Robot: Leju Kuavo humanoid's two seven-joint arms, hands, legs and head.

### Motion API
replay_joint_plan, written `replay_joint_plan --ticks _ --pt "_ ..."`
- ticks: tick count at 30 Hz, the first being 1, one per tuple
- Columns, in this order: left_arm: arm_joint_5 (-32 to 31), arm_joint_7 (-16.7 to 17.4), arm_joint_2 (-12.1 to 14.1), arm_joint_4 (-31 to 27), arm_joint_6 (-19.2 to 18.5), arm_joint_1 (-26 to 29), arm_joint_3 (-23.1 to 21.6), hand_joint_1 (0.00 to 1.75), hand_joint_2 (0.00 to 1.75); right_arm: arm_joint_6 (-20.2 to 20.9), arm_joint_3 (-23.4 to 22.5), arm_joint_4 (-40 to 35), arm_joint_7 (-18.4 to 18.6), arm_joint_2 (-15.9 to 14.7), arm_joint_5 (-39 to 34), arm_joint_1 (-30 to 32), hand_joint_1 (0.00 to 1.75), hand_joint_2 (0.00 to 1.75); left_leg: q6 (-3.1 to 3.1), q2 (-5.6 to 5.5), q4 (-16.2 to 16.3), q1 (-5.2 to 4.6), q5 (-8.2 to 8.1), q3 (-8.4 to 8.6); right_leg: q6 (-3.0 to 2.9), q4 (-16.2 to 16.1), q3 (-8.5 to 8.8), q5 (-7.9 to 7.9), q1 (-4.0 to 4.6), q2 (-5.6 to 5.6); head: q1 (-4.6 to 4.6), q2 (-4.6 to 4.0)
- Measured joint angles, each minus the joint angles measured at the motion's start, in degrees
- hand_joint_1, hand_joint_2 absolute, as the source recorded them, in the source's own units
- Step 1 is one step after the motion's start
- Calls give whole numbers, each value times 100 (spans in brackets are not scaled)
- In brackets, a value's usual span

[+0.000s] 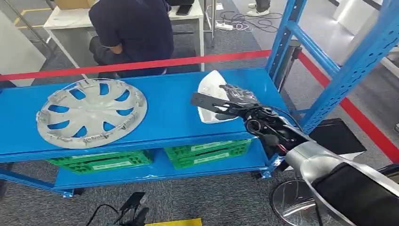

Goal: Take the parts from the cabinet and place them on the table.

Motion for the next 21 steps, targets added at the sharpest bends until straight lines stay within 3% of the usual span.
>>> replay_joint_plan --ticks 10,21 --pt "-2 0 0 2 11 0 -39 0 0 105 -343 -149 -503 41 -442 -146 0 175 0 0 2 0 0 -1 1 0 1 1 0 1 4 0" --pt "13 -26 20 2 26 2 -72 0 0 158 -651 -571 20 -42 -313 -578 0 175 0 4 6 0 0 2 2 0 0 3 0 7 9 0"
